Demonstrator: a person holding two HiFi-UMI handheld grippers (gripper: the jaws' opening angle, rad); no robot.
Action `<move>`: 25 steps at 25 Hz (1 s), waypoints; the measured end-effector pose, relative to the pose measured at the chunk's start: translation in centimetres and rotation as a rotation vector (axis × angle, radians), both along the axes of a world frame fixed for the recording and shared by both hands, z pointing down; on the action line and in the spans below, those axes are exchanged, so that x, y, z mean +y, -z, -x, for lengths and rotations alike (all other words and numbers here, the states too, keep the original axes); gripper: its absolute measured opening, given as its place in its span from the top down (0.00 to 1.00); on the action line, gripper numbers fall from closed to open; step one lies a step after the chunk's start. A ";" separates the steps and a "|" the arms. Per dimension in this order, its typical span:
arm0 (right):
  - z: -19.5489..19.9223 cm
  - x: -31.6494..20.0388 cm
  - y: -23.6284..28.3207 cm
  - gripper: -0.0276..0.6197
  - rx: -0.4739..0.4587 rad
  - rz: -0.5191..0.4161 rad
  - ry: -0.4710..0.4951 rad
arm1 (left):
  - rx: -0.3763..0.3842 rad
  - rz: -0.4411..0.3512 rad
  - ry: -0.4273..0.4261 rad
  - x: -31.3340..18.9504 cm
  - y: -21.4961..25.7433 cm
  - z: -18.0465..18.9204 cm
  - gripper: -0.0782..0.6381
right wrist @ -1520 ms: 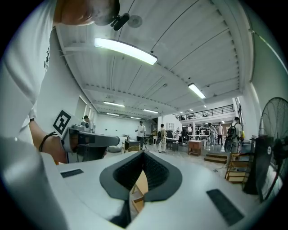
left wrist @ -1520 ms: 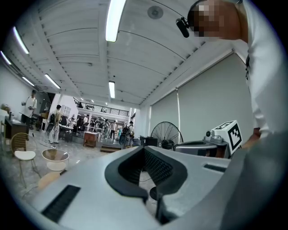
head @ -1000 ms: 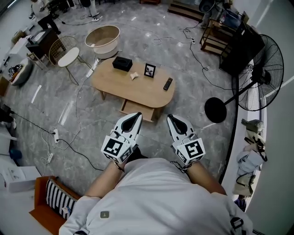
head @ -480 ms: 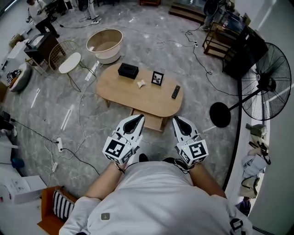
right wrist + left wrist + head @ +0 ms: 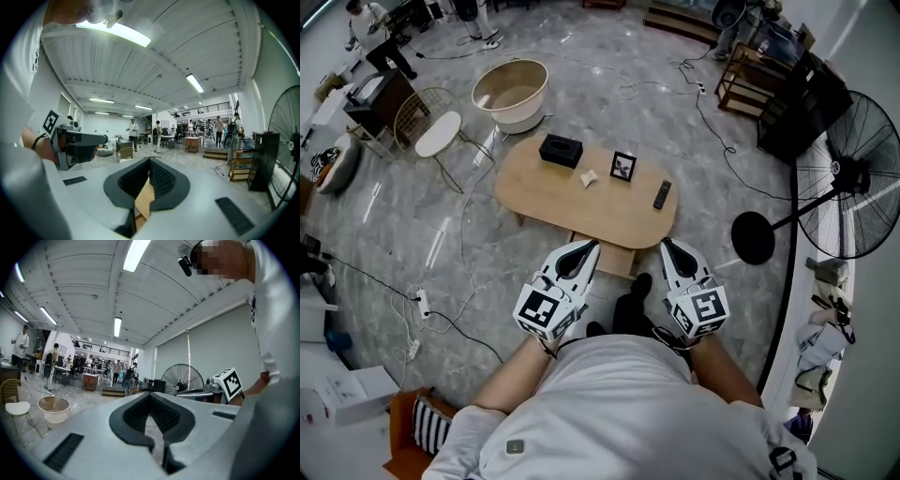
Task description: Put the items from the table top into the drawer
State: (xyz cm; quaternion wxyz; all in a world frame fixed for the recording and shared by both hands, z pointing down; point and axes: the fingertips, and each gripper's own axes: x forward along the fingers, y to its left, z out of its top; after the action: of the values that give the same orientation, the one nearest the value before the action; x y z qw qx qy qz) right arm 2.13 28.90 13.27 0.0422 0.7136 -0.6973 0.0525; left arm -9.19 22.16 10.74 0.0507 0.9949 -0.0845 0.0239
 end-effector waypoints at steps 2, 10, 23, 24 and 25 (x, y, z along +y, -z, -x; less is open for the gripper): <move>-1.5 -1.1 -0.4 0.92 -0.007 0.001 -0.001 | -0.009 0.001 0.000 -0.9 -0.4 -1.3 0.88; -9.5 -6.7 -2.8 0.92 -0.031 0.035 0.011 | -0.041 0.020 0.024 -6.1 -2.5 -8.7 0.88; -23.3 -14.7 -7.4 0.92 -0.105 0.110 0.045 | -0.100 0.058 0.076 -14.2 -6.2 -22.3 0.88; -23.7 -15.1 -7.9 0.92 -0.113 0.116 0.043 | -0.107 0.059 0.072 -14.5 -6.6 -22.8 0.88; -23.9 -15.5 -8.5 0.92 -0.123 0.122 0.039 | -0.113 0.060 0.067 -14.9 -6.9 -23.1 0.88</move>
State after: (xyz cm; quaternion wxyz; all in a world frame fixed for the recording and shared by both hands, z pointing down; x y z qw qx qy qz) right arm 26.06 13.40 21.74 0.0439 0.6914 -0.7079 0.1378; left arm 13.94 7.31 17.68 0.0766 0.9865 -0.1199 0.0810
